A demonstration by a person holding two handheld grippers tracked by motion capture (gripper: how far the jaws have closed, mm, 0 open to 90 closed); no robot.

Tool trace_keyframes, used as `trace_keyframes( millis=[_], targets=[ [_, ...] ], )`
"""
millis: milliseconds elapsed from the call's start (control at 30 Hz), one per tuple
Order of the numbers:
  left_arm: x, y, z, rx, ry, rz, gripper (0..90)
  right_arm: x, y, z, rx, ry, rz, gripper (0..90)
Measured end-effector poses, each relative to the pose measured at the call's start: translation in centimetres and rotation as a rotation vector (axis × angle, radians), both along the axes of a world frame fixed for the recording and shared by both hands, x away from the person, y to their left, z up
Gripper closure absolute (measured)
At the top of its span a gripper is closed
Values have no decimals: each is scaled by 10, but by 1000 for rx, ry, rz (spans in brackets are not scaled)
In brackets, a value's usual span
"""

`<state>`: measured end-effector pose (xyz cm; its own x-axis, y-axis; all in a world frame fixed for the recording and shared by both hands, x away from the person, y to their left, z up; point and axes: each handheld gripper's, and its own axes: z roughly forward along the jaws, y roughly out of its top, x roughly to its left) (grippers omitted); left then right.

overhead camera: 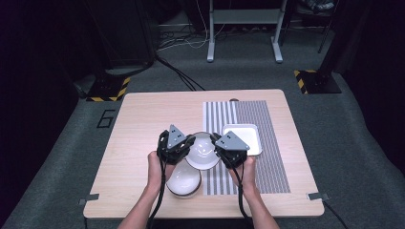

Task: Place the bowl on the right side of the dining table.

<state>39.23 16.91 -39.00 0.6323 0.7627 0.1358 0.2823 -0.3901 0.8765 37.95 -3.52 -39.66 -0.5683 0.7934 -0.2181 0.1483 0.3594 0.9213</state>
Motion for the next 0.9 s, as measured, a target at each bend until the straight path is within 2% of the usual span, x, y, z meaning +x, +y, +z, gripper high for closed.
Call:
trace_keyframes(
  millis=[67,333,533,633,833,900],
  targets=[
    [2,-1,0,8,0,-3,817,1,-1,0,-1,2,-3,826],
    [10,-3,-3,-4,15,-6,817,8,-2,-3,-3,11,-14,827],
    [16,-3,-4,13,28,-11,816,13,-3,-7,8,22,-15,827],
    [19,-4,-4,2,40,-9,813,15,-3,-7,9,23,-20,827],
    [24,-3,-4,-1,61,-14,737,21,-5,-10,5,36,-37,824],
    [26,-3,-4,-9,74,-13,681,22,-6,-10,9,40,-41,825]
  ],
)
